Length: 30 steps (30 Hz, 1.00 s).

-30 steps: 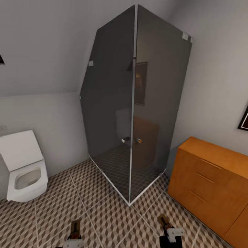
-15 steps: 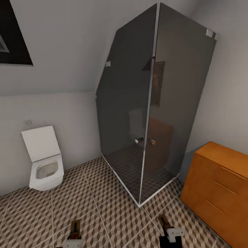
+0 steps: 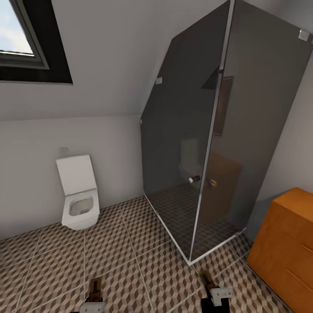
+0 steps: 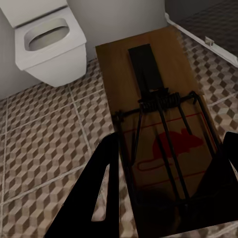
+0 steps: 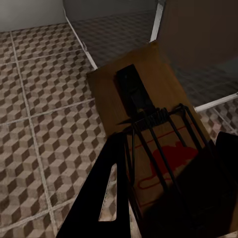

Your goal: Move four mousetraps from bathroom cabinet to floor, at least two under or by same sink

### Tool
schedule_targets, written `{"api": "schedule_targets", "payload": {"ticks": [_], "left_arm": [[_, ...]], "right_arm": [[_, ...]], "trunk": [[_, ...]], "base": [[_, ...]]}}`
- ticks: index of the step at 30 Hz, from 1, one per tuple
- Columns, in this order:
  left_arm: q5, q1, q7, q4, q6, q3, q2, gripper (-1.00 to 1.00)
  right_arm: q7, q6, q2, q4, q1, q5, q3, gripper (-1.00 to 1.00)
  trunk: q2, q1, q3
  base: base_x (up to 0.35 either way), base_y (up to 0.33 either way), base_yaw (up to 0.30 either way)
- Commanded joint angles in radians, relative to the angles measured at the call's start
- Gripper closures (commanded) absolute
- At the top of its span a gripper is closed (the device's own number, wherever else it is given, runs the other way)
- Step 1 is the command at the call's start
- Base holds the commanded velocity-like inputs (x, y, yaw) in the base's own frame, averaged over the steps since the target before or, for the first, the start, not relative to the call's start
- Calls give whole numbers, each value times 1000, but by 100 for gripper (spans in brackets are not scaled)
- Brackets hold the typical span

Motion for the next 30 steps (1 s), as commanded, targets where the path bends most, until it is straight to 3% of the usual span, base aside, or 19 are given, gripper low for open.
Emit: {"api": "schedule_targets", "payload": {"ticks": [1,30], "left_arm": [[-7,-1,12,3,-1,-7,-2,100],[-7,-1,12,4,-1,-7,-2,100]], "right_arm": [[-8,-1,0,1,0,5,7,100],[-8,-1,2,1,0,5,7,100]], "trunk": [[-1,0,-1],[-1,0,-1]], "base": [[0,0,287],[0,0,288]]}}
